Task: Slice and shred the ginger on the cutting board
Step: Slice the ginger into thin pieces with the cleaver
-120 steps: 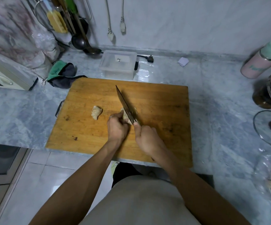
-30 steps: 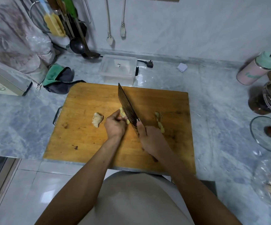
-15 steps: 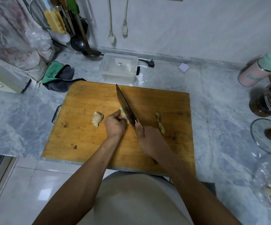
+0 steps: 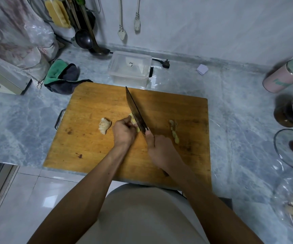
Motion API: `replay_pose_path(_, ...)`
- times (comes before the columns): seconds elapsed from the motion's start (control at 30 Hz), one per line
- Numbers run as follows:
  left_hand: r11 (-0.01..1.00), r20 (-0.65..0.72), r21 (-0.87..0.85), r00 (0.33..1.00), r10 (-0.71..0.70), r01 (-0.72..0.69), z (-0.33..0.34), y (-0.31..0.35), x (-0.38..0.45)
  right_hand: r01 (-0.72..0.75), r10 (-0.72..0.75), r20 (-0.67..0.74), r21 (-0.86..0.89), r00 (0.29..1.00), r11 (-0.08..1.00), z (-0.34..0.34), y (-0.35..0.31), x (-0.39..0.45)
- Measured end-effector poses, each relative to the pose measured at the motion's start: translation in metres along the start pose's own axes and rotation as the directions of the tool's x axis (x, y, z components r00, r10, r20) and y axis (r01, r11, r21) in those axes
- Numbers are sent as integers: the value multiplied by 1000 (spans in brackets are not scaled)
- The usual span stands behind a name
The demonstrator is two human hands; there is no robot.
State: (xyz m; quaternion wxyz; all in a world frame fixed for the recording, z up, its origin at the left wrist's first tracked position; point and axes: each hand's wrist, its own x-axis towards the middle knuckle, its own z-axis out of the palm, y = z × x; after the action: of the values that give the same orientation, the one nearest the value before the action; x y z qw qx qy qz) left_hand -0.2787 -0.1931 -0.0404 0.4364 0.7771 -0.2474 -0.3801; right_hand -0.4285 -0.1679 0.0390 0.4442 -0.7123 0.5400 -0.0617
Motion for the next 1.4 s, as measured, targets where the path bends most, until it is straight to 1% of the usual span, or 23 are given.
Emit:
replay_pose_path(0.13,1000,6,-8,1000,-7,7,-2,2,-3,-12,12,10,-15,1000,1000,1,-1,7)
replay_pose_path(0.37,998,-5,65,1000,-7,7,-5,11,-10,-25,25,12,-18,1000,1000,14,6,13)
replay_pose_path(0.47,999,-9,37,999,-32,33,-6,10,-9,-13,13,-7,-9,1000,1000,15,6,11)
replay_pose_path(0.57,996,5,92,1000,-7,7,-9,12,-12,-10,11,-24,14,1000,1000,0,7,7)
replay_pose_path(0.7,981,34,190,999,37,-43,-18,13,-17,-65,66,-19,24,998,998,-15,16,-1)
replay_pose_path(0.8,975,36,213,998,50,-57,-21,11,-17,-90,91,-40,20,995,996,-20,23,-4)
replay_pose_path(0.93,959,24,269,996,86,-90,-19,15,-21,-55,60,-74,74,995,996,-20,17,-7)
replay_pose_path(0.97,957,15,277,996,86,-87,-18,16,-22,-44,50,-72,91,996,995,-18,13,-7)
replay_pose_path(1.03,966,0,256,999,42,-41,-17,16,-20,-38,45,-55,111,997,993,-14,7,-5)
replay_pose_path(1.1,975,-1,220,1000,-15,15,-18,13,-16,-34,39,-48,97,998,995,-10,4,-2)
replay_pose_path(1.2,979,5,200,999,-49,47,-20,12,-14,-3,9,-70,83,998,997,-5,2,0)
replay_pose_path(1.27,971,9,239,1000,-2,0,-21,15,-16,-6,13,-70,88,997,996,-5,3,0)
replay_pose_path(1.33,933,34,338,992,123,-128,-25,19,-18,-36,43,-60,109,997,993,-7,6,1)
replay_pose_path(1.4,862,77,441,967,243,-251,-28,21,-17,-65,71,-51,112,996,992,-11,9,1)
